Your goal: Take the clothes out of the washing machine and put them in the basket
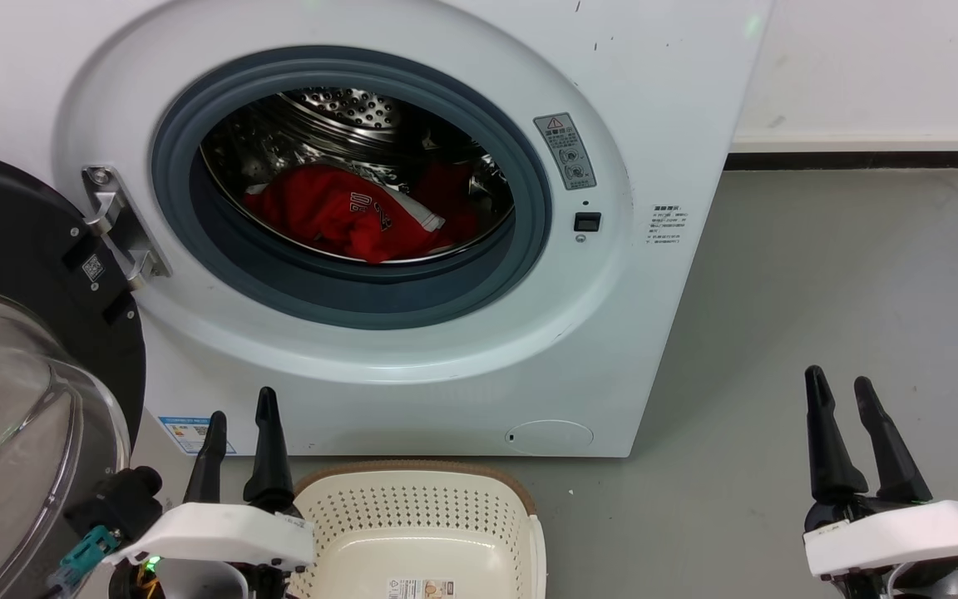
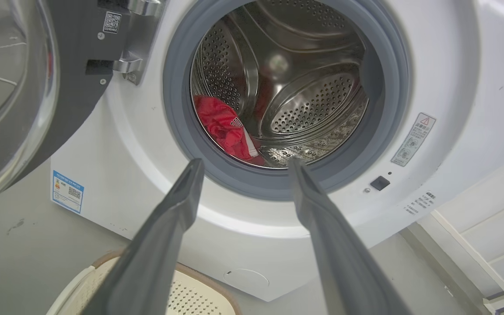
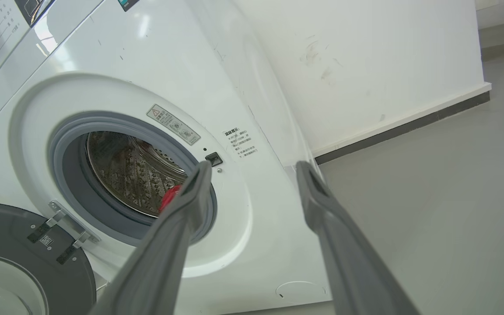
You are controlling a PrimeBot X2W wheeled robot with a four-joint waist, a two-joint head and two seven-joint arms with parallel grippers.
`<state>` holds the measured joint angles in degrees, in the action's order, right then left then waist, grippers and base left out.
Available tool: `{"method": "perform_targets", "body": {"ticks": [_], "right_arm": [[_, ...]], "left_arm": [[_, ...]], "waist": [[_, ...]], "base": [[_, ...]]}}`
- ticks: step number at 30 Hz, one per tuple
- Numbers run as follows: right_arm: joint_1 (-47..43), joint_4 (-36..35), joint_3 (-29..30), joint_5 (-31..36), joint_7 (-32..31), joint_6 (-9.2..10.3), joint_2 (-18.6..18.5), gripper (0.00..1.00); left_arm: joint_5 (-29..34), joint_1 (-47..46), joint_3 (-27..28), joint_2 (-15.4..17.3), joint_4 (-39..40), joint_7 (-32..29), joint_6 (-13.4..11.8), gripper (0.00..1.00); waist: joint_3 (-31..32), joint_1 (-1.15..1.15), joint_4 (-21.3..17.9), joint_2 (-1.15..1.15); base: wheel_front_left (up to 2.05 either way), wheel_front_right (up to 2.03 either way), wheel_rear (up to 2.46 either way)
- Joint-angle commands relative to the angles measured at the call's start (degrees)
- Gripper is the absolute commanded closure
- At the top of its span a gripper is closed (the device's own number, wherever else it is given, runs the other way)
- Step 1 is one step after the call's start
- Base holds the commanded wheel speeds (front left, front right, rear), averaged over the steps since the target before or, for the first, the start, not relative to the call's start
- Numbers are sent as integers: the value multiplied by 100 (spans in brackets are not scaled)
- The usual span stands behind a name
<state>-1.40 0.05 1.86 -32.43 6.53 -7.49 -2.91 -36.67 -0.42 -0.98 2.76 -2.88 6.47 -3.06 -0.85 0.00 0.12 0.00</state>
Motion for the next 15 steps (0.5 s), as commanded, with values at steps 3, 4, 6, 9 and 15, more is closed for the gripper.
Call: {"method": "perform_targets", "body": {"ticks": [3,4,6,9,15], "right_arm": [[-53,-154,-38,424,90,0,-2,0],[-64,-166,-44,505,110,0,-2,0],[-78,-192,-54,660,137,0,-1,0],[-116,-229,-72,873,185,0,-1,0],[-188,-296,-98,1286,275,0,0,0]], "left_arm": [[397,2,-69,46,111,98,-66,0],[468,8,-85,48,117,115,-75,0],[606,32,-117,58,125,152,-108,0],[806,61,-164,79,130,197,-144,0],[1178,83,-252,112,142,285,-222,0]], "waist": [[-3,0,1,0],[-3,0,1,0],[-2,0,0,0],[-5,0,-1,0],[-18,0,2,0]], "base": [[0,0,0],[0,0,0],[0,0,0],[0,0,0],[0,0,0]]}}
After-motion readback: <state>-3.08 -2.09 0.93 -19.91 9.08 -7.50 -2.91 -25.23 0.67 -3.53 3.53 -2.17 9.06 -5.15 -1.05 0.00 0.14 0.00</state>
